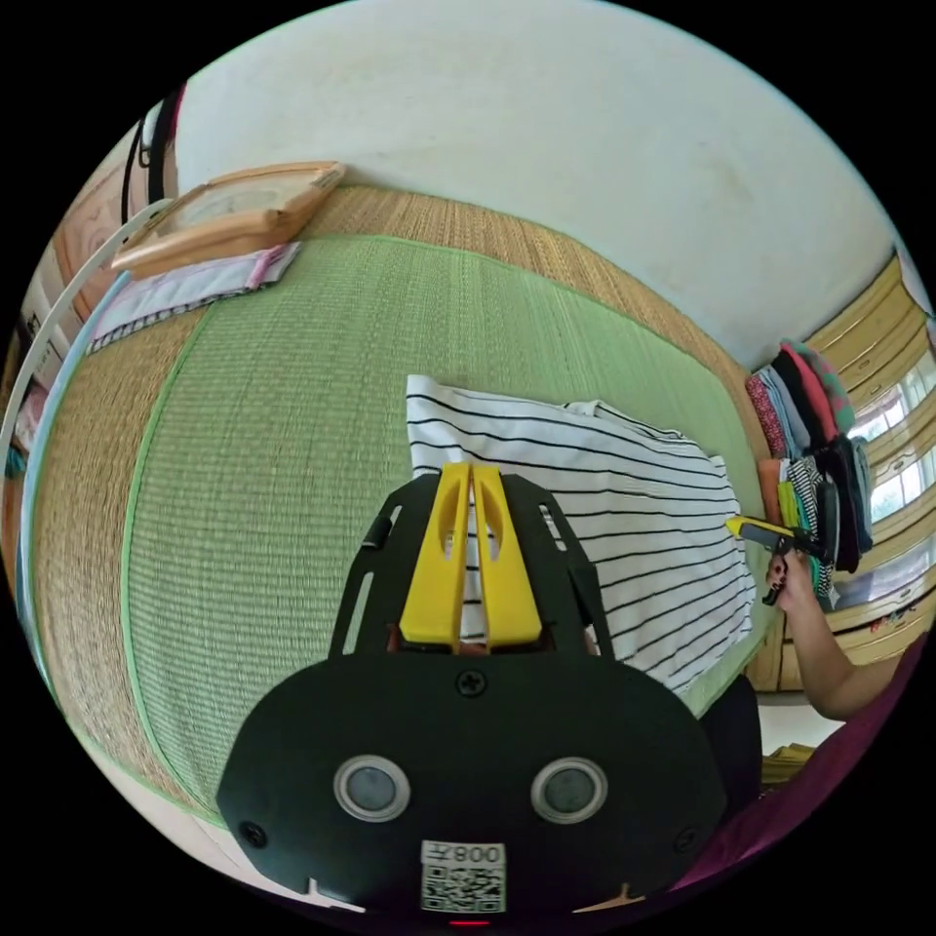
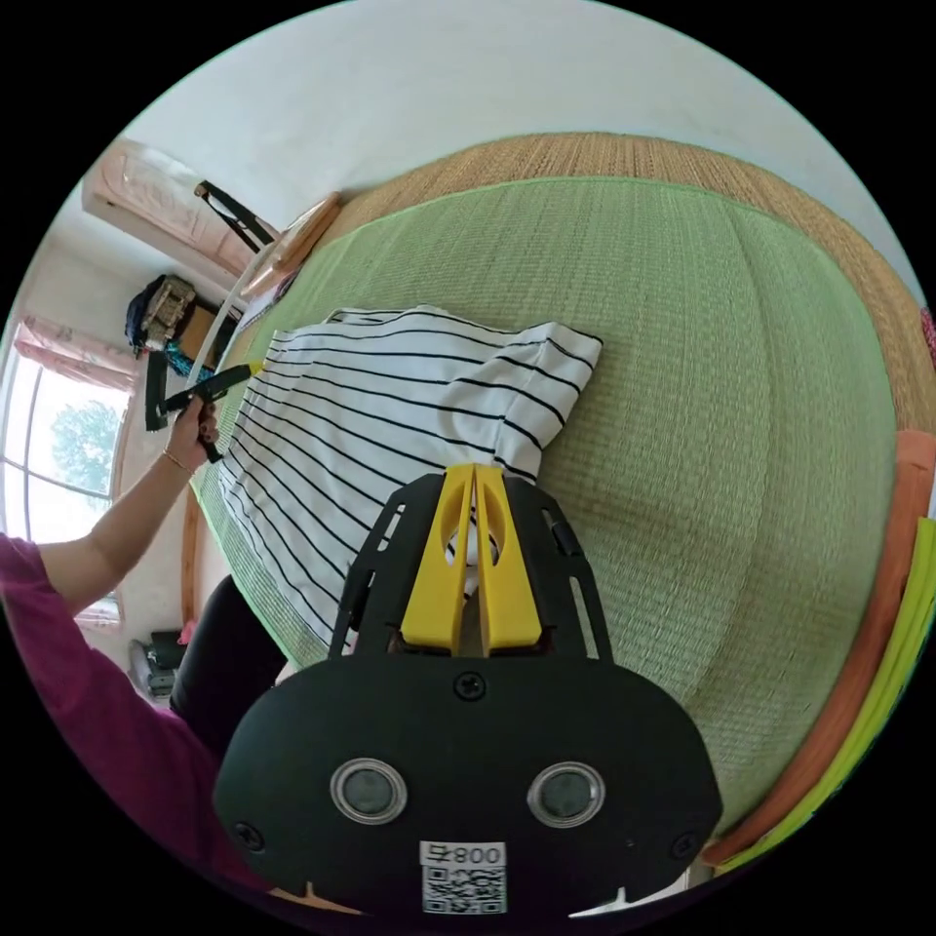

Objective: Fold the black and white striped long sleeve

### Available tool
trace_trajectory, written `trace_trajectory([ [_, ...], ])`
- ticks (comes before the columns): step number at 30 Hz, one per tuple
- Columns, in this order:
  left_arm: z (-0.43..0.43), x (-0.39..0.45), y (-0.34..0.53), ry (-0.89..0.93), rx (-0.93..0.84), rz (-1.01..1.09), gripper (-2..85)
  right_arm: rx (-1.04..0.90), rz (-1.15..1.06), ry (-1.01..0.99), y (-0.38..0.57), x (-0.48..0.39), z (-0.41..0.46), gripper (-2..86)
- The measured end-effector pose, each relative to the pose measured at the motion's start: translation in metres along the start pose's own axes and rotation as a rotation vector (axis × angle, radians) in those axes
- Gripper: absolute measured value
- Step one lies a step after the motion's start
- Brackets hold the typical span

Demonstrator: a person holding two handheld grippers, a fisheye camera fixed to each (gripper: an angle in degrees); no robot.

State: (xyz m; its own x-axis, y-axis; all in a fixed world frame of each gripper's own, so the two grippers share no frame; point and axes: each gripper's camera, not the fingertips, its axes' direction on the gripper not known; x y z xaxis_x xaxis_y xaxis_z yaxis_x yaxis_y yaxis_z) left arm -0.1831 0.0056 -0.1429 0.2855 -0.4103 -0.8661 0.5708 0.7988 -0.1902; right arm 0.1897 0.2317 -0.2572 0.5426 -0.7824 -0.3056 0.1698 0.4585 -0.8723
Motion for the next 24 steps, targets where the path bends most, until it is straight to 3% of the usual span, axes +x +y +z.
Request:
trace_trajectory([
  [6, 0.010, -0.009, 0.058, -0.042, -0.115, -0.050, 0.2, 0.068, 0.017, -0.059, 0.015, -0.004, -0.005, 0.4],
  [12, -0.032, 0.004, 0.106, 0.083, -0.001, -0.124, 0.7, 0.083, 0.067, -0.086, 0.070, -0.001, -0.022, 2.7],
  [18, -0.015, 0.095, 0.167, 0.248, -0.086, 0.014, 3.5, 0.029, 0.191, -0.185, 0.143, 0.021, 0.002, 7.2],
  [24, 0.041, 0.253, 0.204, 0.355, -0.217, 0.298, 6.6, -0.006, 0.254, -0.290, 0.161, 0.047, 0.041, 7.9],
])
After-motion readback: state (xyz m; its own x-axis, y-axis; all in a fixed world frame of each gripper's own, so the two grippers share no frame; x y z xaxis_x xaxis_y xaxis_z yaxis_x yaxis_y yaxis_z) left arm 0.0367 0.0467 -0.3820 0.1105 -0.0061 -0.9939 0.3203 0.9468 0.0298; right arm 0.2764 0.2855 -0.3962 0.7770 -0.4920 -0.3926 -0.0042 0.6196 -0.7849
